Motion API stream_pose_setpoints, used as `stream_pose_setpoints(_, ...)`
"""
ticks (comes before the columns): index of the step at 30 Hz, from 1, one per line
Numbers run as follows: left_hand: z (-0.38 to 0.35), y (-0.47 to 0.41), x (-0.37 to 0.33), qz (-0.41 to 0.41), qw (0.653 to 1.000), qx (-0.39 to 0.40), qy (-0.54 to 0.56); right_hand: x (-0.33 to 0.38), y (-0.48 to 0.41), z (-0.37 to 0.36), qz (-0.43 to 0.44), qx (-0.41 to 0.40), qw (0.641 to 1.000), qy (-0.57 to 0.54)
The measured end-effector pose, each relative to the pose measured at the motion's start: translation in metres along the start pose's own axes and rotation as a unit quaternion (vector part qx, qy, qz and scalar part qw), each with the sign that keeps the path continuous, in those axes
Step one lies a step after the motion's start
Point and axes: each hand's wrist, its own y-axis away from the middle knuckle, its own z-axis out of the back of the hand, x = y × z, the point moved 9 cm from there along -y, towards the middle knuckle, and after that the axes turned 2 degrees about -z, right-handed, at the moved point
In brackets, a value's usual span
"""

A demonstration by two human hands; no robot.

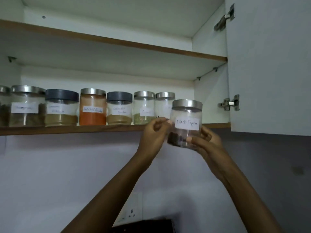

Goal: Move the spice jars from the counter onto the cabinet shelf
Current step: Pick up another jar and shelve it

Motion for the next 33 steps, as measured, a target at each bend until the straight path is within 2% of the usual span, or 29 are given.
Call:
stream_pose_setpoints(4, -0.025, -0.026, -0.016, -0.137, 0.978, -0.049, -0.147, 0.003, -0.059, 0.046, 0.011, -0.037, 0.998, 0.051)
stream_pose_setpoints(8, -0.068, -0.044, -0.015, -0.212, 0.942, 0.000, -0.259, 0.007, -0.105, 0.068, 0.011, -0.033, 0.996, 0.084)
stream_pose_setpoints(10, -0.081, -0.054, -0.012, -0.234, 0.906, 0.010, -0.353, 0.007, -0.123, 0.072, 0.003, -0.022, 0.995, 0.098)
stream_pose_setpoints(14, -0.095, -0.066, 0.001, -0.251, 0.793, -0.005, -0.556, -0.007, -0.150, 0.071, -0.034, 0.021, 0.992, 0.116)
stream_pose_setpoints(20, -0.098, -0.067, 0.028, -0.264, 0.714, -0.043, -0.647, -0.023, -0.169, 0.064, -0.075, 0.085, 0.985, 0.131)
stream_pose_setpoints(25, -0.098, -0.071, 0.035, -0.286, 0.702, -0.046, -0.651, -0.028, -0.179, 0.063, -0.103, 0.124, 0.970, 0.180)
stream_pose_setpoints(29, -0.093, -0.078, 0.045, -0.276, 0.693, -0.045, -0.665, -0.034, -0.185, 0.059, -0.120, 0.143, 0.968, 0.167)
stream_pose_setpoints(33, -0.088, -0.081, 0.052, -0.274, 0.700, -0.038, -0.658, -0.034, -0.188, 0.050, -0.111, 0.160, 0.968, 0.161)
